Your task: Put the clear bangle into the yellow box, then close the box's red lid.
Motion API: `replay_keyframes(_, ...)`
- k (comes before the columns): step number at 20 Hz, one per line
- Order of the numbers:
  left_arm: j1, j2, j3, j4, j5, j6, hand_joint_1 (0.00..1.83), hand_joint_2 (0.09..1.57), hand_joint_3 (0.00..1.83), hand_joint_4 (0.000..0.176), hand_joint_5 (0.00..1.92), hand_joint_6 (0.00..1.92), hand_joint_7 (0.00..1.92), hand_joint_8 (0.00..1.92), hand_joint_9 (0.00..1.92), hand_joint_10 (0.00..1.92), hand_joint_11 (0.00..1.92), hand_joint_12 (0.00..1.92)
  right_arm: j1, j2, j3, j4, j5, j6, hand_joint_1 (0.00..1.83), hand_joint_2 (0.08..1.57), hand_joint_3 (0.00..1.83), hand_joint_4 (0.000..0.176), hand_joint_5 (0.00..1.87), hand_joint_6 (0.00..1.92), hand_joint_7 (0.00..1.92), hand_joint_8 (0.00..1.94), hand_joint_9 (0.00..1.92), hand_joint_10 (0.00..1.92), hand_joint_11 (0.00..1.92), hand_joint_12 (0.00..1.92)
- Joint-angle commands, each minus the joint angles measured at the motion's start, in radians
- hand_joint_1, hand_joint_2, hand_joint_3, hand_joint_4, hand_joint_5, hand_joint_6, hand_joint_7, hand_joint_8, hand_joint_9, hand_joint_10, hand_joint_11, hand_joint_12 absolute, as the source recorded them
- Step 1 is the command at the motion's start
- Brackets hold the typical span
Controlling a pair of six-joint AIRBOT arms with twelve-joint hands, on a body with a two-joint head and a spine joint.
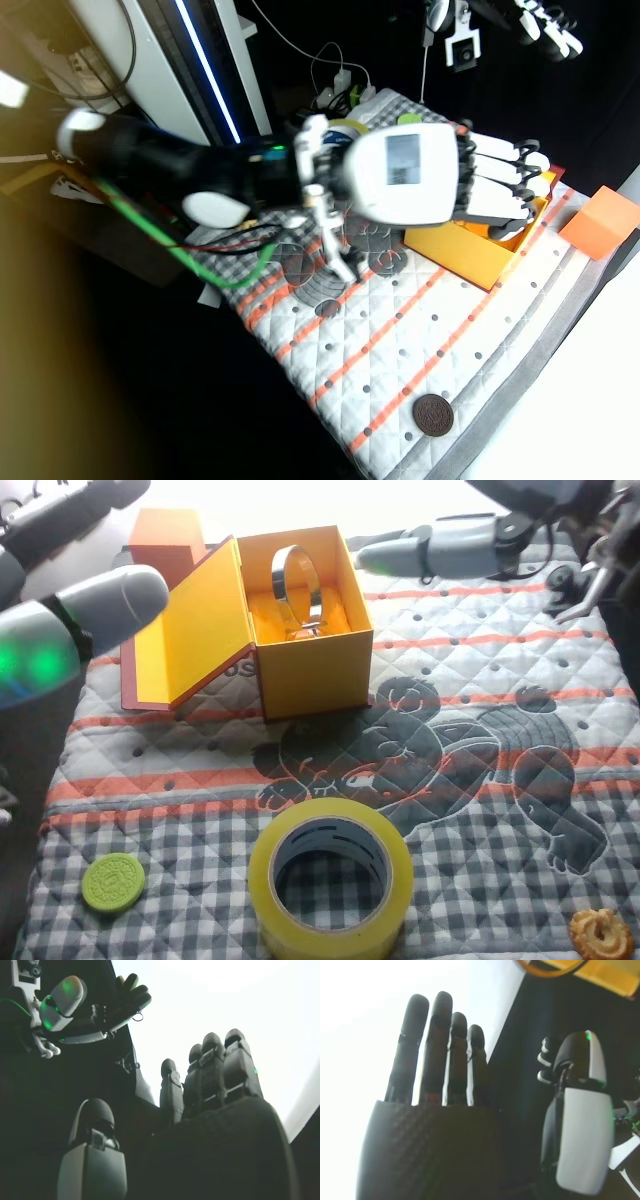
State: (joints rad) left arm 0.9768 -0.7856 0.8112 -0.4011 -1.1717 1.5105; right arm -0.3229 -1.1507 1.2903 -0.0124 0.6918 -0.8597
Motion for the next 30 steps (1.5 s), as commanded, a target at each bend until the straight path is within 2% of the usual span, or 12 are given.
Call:
replay_keyframes(1,0.0,0.002,0.002,0.013,-0.118,-0.023,0.32,1.1,0.0,0.136,0.29,0.01,0.26,0.01,0.23,0.01,0.05,0.05,0.01,0.016,-0.011,-0.009,0.139,-0.002,0.56,0.98,0.0,0.035,0.33,0.0,0.43,0.0,0.47,0.05,0.02,1.5)
replay_keyframes(2,0.017,0.008,0.001,0.013,-0.109,-0.049,0.33,1.09,0.0,0.153,0.31,0.01,0.28,0.01,0.24,0.0,0.01,0.16,0.01,0.038,-0.026,-0.017,0.147,-0.011,0.55,0.99,0.0,0.029,0.32,0.0,0.44,0.0,0.44,0.03,0.0,1.39)
replay_keyframes(4,0.081,0.045,-0.022,0.016,-0.078,-0.071,0.34,1.06,0.0,0.144,0.34,0.0,0.29,0.0,0.25,0.0,0.0,0.54,0.01,0.097,-0.069,-0.052,0.156,-0.023,0.55,1.0,0.0,0.02,0.35,0.0,0.5,0.01,0.43,0.01,0.0,1.13)
replay_keyframes(5,0.091,0.051,-0.026,0.015,-0.073,-0.071,0.34,1.06,0.0,0.152,0.34,0.0,0.29,0.0,0.27,0.0,0.0,0.64,0.01,0.101,-0.072,-0.053,0.158,-0.024,0.5,1.0,0.0,0.033,0.34,0.0,0.46,0.0,0.41,0.0,0.0,1.09)
replay_keyframes(7,0.135,0.073,-0.038,0.013,-0.052,-0.071,0.28,1.07,0.0,0.171,0.31,0.0,0.28,0.0,0.26,0.0,0.0,0.66,0.008,0.118,-0.083,-0.053,0.171,-0.026,0.52,1.0,0.0,0.036,0.35,0.0,0.46,0.0,0.48,0.02,0.06,1.28)
replay_keyframes(9,0.178,0.084,-0.045,0.013,-0.021,-0.071,0.22,1.07,0.0,0.176,0.29,0.0,0.31,0.01,0.29,0.01,0.0,0.64,0.005,0.129,-0.09,-0.054,0.177,-0.032,0.52,0.98,0.0,0.053,0.34,0.0,0.46,0.0,0.5,0.02,0.12,1.34)
replay_keyframes(11,0.204,0.087,-0.042,0.013,0.035,-0.071,0.21,1.07,0.0,0.176,0.28,0.0,0.28,0.0,0.23,0.0,0.0,0.41,0.002,0.158,-0.105,-0.057,0.178,-0.038,0.51,0.98,0.0,0.034,0.36,0.0,0.48,0.01,0.53,0.03,0.12,1.38)
replay_keyframes(14,0.219,0.082,-0.019,0.006,0.129,-0.036,0.3,1.06,0.0,0.176,0.29,0.0,0.25,0.0,0.2,0.0,0.0,0.16,-0.009,0.185,-0.121,-0.057,0.184,-0.04,0.51,1.0,0.0,0.045,0.39,0.0,0.48,0.0,0.45,0.01,0.0,1.23)
replay_keyframes(16,0.216,0.075,-0.012,-0.022,0.178,0.047,0.31,1.06,0.0,0.176,0.33,0.0,0.28,0.0,0.23,0.0,0.0,0.3,-0.018,0.187,-0.123,-0.056,0.191,-0.04,0.47,1.02,0.0,0.074,0.39,0.0,0.44,0.0,0.37,0.0,0.0,1.04)
replay_keyframes(18,0.206,0.063,-0.005,-0.065,0.221,0.148,0.32,1.04,0.0,0.176,0.32,0.0,0.28,0.0,0.23,0.0,0.0,0.3,-0.023,0.187,-0.123,-0.053,0.192,-0.04,0.45,1.06,0.01,0.067,0.39,0.0,0.46,0.0,0.42,0.01,0.0,1.17)
replay_keyframes(24,0.196,0.032,0.025,-0.098,0.245,0.152,0.28,1.05,0.0,0.176,0.31,0.0,0.3,0.0,0.25,0.0,0.0,0.36,-0.041,0.19,-0.124,-0.039,0.192,-0.04,0.44,1.09,0.0,0.061,0.41,0.0,0.5,0.0,0.43,0.01,0.0,1.09)
replay_keyframes(30,0.08,-0.016,0.072,-0.087,0.373,0.275,0.27,1.06,0.0,0.176,0.31,0.0,0.24,0.0,0.18,0.0,0.02,0.04,-0.054,0.191,-0.124,-0.029,0.192,-0.04,0.41,1.13,0.0,0.03,0.4,0.0,0.53,0.01,0.54,0.02,0.04,1.32)
